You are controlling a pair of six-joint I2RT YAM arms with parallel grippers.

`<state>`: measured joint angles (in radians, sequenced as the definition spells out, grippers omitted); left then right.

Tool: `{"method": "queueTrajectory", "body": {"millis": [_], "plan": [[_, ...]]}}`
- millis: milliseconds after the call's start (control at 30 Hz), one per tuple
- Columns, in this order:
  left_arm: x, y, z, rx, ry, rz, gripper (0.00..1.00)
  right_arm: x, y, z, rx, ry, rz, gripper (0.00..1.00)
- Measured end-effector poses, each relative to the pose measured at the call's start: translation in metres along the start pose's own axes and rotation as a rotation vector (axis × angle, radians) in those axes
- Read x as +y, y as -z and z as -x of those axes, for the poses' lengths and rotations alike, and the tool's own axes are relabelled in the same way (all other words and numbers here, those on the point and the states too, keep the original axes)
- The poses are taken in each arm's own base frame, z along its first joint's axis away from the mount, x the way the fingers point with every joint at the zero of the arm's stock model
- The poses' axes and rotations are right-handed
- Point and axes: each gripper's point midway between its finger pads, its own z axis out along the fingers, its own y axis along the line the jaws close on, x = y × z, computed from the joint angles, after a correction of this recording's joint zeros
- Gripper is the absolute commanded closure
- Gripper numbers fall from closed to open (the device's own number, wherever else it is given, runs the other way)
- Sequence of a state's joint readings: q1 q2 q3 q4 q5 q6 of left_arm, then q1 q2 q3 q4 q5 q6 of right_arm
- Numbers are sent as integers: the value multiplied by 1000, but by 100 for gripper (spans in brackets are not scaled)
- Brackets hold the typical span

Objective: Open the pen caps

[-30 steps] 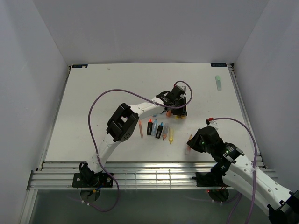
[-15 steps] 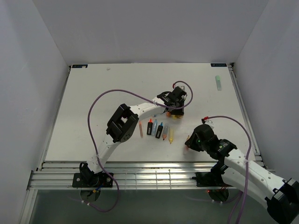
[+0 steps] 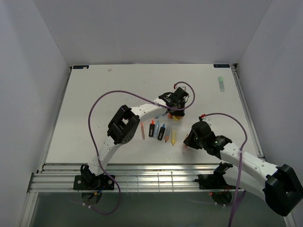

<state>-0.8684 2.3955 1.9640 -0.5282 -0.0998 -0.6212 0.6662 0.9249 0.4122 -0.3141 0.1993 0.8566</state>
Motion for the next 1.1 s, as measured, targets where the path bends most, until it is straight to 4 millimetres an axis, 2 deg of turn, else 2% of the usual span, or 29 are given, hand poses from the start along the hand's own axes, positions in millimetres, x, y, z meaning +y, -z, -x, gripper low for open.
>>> {"method": "queueTrajectory", "body": {"millis": [267,367,667,933,1100], "plan": [[10,0,4,2,7,15,53,2,-13,6,15,7,-13,92],[13,1,6,1,9,18,50,5,-15,10,9,5,-6,92],[15,3,8,0,11,19,47,7,-22,15,15,13,-5,92],[30,9,10,18,13,49,45,4,-31,15,42,37,-31,92],[43,25,27,3,26,66,44,12,-35,18,43,54,-9,92]]}}
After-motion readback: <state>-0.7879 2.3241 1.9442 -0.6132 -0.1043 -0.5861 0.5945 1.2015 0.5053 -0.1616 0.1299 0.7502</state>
